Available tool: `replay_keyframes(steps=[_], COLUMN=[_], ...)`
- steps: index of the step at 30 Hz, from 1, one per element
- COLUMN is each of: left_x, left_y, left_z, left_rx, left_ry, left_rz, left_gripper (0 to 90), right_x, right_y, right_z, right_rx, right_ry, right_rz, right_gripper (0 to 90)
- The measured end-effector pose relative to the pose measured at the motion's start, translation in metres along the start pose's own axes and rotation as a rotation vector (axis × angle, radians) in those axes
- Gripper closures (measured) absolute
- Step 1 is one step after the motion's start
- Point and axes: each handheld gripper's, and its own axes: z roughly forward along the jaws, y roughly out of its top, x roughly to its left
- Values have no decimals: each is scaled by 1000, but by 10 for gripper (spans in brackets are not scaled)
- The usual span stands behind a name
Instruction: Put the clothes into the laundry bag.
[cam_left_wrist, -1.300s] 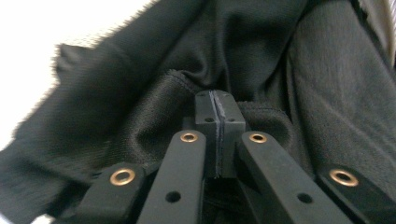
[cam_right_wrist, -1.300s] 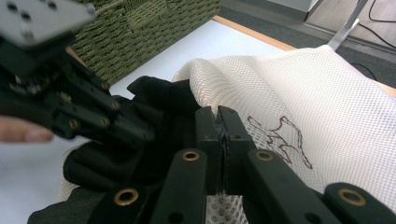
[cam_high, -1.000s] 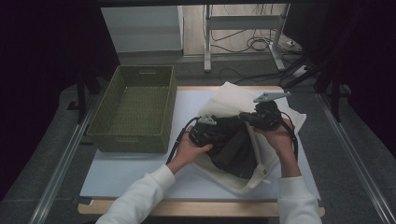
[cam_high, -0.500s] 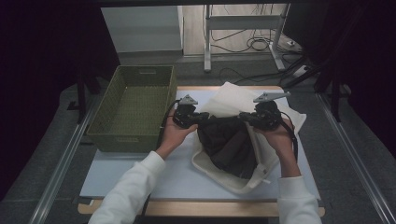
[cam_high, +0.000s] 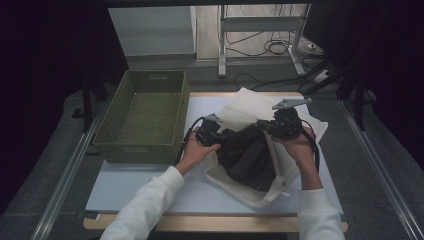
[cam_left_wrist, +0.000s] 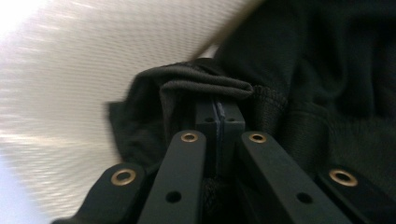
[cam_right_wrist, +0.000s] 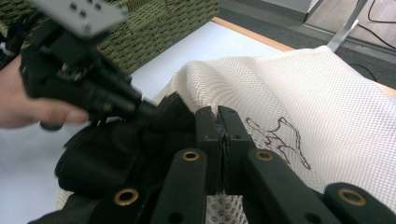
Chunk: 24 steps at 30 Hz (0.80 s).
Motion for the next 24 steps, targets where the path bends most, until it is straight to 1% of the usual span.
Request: replay_keyframes(steps=[1,4,6,7,8,9,10,12,13,14,15,18,19,22,23,24], left_x=[-5,-17,-20,-23,-23,-25,-27,-27,-28,-27,-27,-24,-23,-24,-24,-23], left_y=[-1,-4,-4,-4,-4,-4,-2,-1,-1,0,2,3,3,3,3,4], left_z=[1,7,9,12,12,14,18,20,22,24,29,33,33,32,30,23], left_rx=[13,13,15,15,15,11,17,27,20,22,22,20,27,17,13,2], left_ry=[-6,-26,-27,-21,-21,-10,24,28,28,35,44,51,55,58,65,78], left_rz=[15,21,26,26,26,19,27,33,24,30,22,13,16,11,18,33], left_gripper=[900,900,900,900,900,900,900,900,900,900,900,900,900,900,900,899], right_x=[0,0,0,0,0,0,0,1,1,2,2,1,1,1,0,0], right_y=[0,0,0,0,0,0,0,0,1,1,1,0,0,0,0,0], right_z=[0,-1,-1,-1,-1,-1,-1,0,0,0,0,0,0,0,0,-1], right_rx=[0,-1,-1,-1,-1,-1,0,0,2,2,1,0,0,0,0,0], right_ry=[-1,-1,-1,-1,-1,-2,-3,-2,-2,-3,-3,-3,-2,-2,-1,-1], right_rz=[1,2,3,3,3,3,0,-1,-2,-2,-1,-3,-2,-1,-1,3], right_gripper=[883,883,883,883,883,883,883,883,883,883,883,883,883,883,883,883])
